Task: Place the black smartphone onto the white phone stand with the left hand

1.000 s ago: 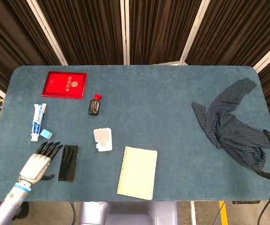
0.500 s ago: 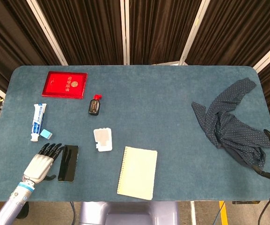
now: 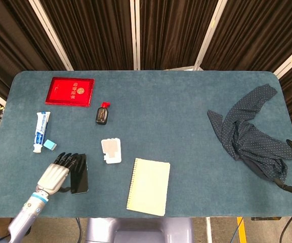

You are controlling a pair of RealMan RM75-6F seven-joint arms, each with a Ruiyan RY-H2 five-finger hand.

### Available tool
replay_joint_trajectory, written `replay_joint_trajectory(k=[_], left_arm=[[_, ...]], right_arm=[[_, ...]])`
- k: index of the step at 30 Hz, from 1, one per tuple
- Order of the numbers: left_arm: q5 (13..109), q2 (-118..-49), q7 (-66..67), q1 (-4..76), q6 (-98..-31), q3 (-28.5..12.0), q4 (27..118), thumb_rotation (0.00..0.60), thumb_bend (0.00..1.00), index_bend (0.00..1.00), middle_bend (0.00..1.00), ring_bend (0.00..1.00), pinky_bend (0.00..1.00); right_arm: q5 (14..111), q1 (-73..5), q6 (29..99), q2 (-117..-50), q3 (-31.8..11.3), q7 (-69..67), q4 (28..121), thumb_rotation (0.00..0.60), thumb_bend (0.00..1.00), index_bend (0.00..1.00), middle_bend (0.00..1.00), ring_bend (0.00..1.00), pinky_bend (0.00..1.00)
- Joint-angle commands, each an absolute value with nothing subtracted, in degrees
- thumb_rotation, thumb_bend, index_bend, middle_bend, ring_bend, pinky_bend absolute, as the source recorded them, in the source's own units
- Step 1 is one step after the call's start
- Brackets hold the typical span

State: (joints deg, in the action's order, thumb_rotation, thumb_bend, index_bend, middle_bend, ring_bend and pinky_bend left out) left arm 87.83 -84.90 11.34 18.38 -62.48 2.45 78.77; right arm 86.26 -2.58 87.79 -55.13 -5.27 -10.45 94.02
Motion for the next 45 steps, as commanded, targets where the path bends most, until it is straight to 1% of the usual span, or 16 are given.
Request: replay_joint_trajectory(k=[1, 12, 16, 18, 22, 27, 29, 32, 36, 41, 45], left_arm=[[87.44, -85.37, 12.06, 19.15, -61.68, 2.18, 79.56, 0.6, 0.0, 0.0, 0.0, 0.0, 0.0], [85.57, -86.49, 14.11, 22.74, -58.44, 0.41, 83.6, 0.6, 0.0, 0.0, 0.0, 0.0, 0.0], [85.13, -85.9, 14.71, 23.94, -57.58, 0.03, 84.74, 0.6, 0.0, 0.0, 0.0, 0.0, 0.0], [85.46, -84.83, 14.08, 24.39, -57.42, 0.13, 85.53, 0.6, 0.0, 0.0, 0.0, 0.0, 0.0], [87.88, -80.49, 10.8, 25.92, -56.86, 0.75, 87.27, 0.6, 0.0, 0.0, 0.0, 0.0, 0.0], [91.9, -74.85, 5.81, 29.3, -53.92, 2.12, 88.2, 0.6, 0.0, 0.0, 0.0, 0.0, 0.0], [94.17, -74.04, 4.53, 30.72, -53.54, 2.53, 87.44, 0.6, 0.0, 0.03, 0.0, 0.0, 0.0], [97.98, -74.12, 1.36, 33.06, -53.13, 3.54, 84.89, 0.6, 0.0, 0.11, 0.01, 0.02, 0.02], [101.71, -75.33, -2.36, 35.6, -52.82, 5.04, 80.8, 0.6, 0.0, 0.2, 0.09, 0.11, 0.11], [104.59, -76.9, -5.78, 37.57, -53.22, 6.86, 76.52, 0.6, 0.0, 0.23, 0.1, 0.12, 0.14], [105.33, -77.84, -7.29, 38.24, -53.57, 8.1, 74.01, 0.6, 0.0, 0.23, 0.1, 0.13, 0.17]], right_arm=[[86.18, -2.58, 87.76, -55.11, -5.3, -10.51, 94.0, 0.6, 0.0, 0.0, 0.0, 0.0, 0.0], [86.05, -2.8, 87.2, -55.22, -5.22, -9.98, 94.06, 0.6, 0.0, 0.0, 0.0, 0.0, 0.0], [85.83, -2.8, 87.1, -55.22, -5.27, -9.94, 94.07, 0.6, 0.0, 0.0, 0.0, 0.0, 0.0], [85.75, -2.83, 87.0, -55.23, -5.27, -9.96, 94.02, 0.6, 0.0, 0.0, 0.0, 0.0, 0.0], [85.67, -2.95, 86.69, -55.25, -5.24, -9.79, 94.06, 0.6, 0.0, 0.0, 0.0, 0.0, 0.0], [85.81, -3.16, 86.34, -55.44, -5.11, -8.81, 94.37, 0.6, 0.0, 0.0, 0.0, 0.0, 0.0], [85.89, -3.24, 86.19, -55.55, -5.02, -8.25, 94.57, 0.6, 0.0, 0.0, 0.0, 0.0, 0.0], [85.85, -3.33, 86.0, -55.72, -4.94, -7.33, 94.89, 0.6, 0.0, 0.0, 0.0, 0.0, 0.0], [85.53, -3.43, 85.72, -55.87, -4.95, -6.55, 95.07, 0.6, 0.0, 0.0, 0.0, 0.0, 0.0], [84.86, -3.65, 85.12, -56.01, -5.08, -6.13, 95.01, 0.6, 0.0, 0.0, 0.0, 0.0, 0.0], [84.39, -3.79, 84.69, -56.04, -5.18, -6.1, 94.9, 0.6, 0.0, 0.0, 0.0, 0.0, 0.0]])
